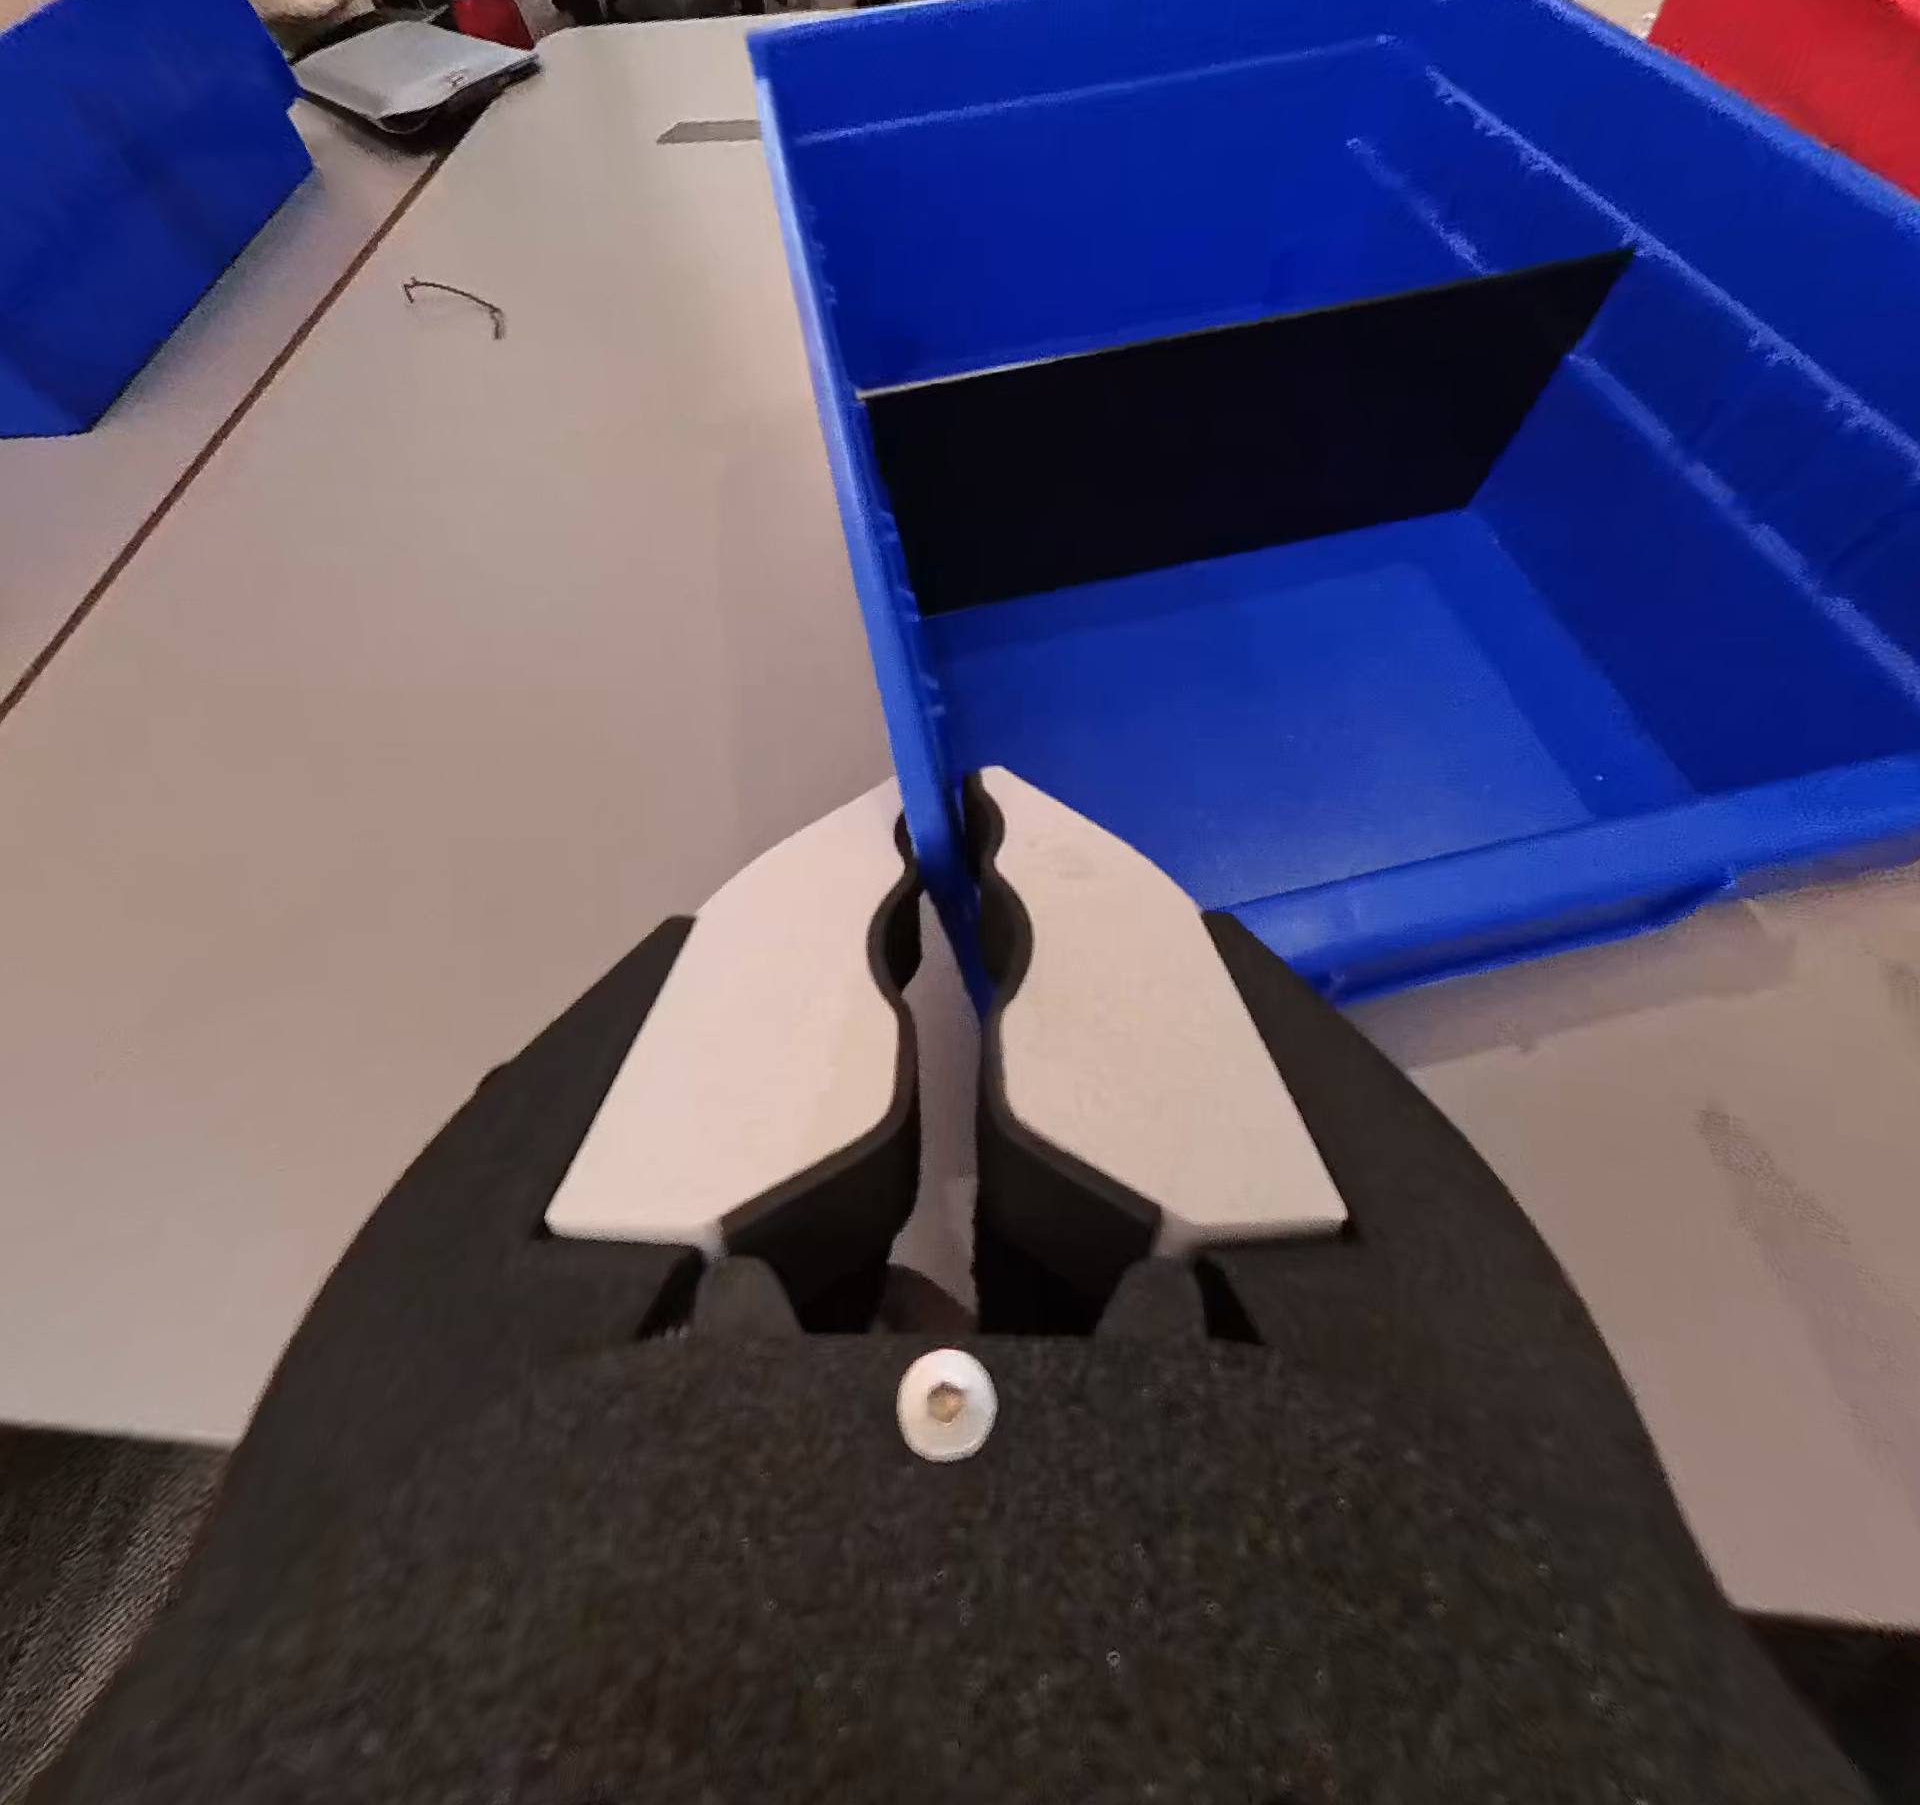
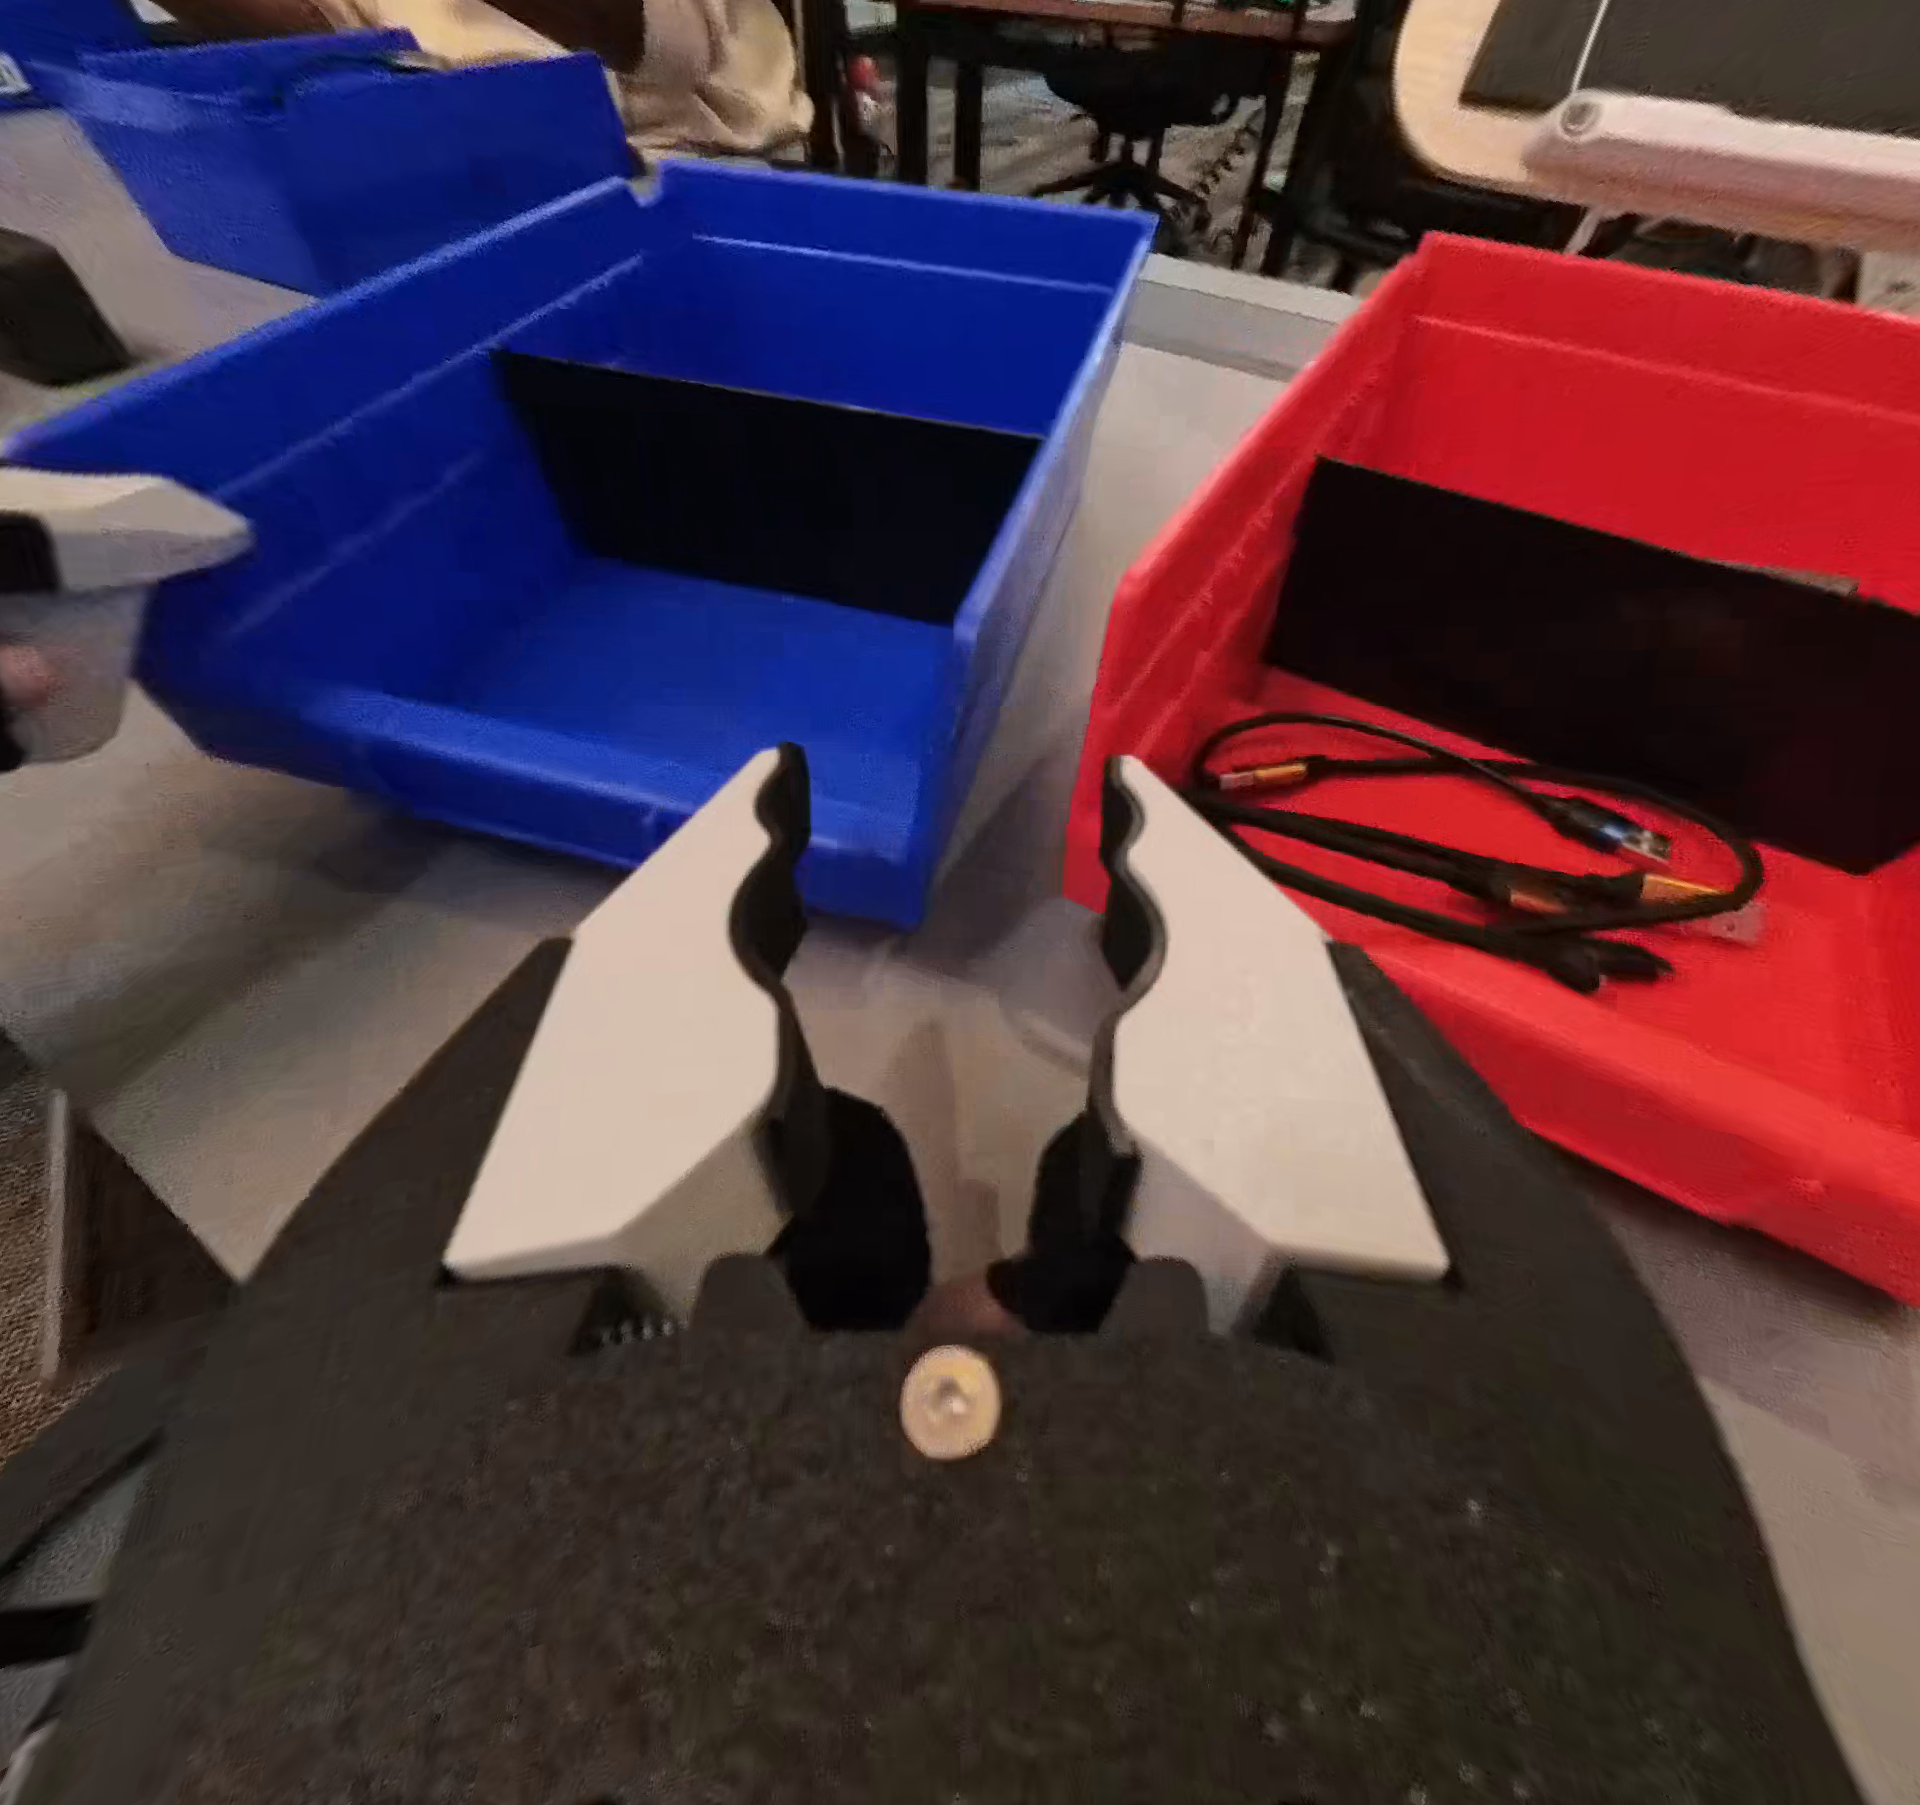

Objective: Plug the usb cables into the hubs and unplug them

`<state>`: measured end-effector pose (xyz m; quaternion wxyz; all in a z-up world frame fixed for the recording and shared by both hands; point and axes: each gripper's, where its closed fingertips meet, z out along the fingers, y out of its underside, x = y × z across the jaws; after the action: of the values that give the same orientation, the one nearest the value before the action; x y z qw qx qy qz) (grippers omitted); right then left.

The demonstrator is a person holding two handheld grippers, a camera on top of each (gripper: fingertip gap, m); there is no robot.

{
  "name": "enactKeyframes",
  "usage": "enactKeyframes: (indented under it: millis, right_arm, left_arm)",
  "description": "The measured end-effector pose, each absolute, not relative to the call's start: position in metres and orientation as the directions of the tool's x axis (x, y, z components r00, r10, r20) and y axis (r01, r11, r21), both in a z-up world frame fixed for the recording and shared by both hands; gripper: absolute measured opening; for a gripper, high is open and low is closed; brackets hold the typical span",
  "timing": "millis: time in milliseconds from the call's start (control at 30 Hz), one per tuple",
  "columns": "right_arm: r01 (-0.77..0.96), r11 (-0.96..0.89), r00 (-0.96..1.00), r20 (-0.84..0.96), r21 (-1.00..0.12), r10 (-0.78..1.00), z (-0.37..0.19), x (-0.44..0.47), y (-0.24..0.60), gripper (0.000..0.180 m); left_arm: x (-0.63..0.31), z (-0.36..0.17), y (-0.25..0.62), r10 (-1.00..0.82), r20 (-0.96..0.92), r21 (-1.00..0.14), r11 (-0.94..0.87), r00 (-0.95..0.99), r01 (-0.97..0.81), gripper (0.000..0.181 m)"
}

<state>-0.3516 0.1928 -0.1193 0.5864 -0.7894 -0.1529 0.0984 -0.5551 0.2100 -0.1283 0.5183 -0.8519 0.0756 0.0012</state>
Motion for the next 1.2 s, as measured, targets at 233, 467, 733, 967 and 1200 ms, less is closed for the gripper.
enactKeyframes:
  millis: [233,467,733,967,1200]
  right_arm:
    - [0.086,-0.414,0.948,-0.054,-0.906,0.314,-0.141,-0.369,0.208,0.005]
    - [0.142,-0.275,0.940,0.042,-0.951,0.339,-0.109,-0.374,0.199,0.003]
    - [0.145,-0.103,0.936,0.103,-0.984,0.336,-0.038,-0.363,0.179,0.002]
    - [0.169,0.107,0.965,0.186,-0.980,0.184,0.045,-0.266,0.154,0.003]
    - [0.092,0.065,0.989,0.083,-0.994,-0.124,0.057,-0.064,0.139,0.002]
  left_arm:
    - [-0.559,-0.127,0.179,-0.115,-0.119,-0.890,-0.429,0.986,-0.157,0.006]
    - [-0.563,-0.103,0.159,-0.080,-0.110,-0.933,-0.334,0.991,-0.130,0.005]
    - [-0.551,-0.049,0.125,-0.053,0.011,-0.976,-0.218,0.999,0.000,0.005]
    - [-0.465,0.053,0.124,-0.160,-0.132,-0.991,0.004,0.978,-0.133,0.005]
    - [-0.268,0.082,0.162,-0.399,-0.218,-0.975,0.057,0.891,-0.213,0.005]
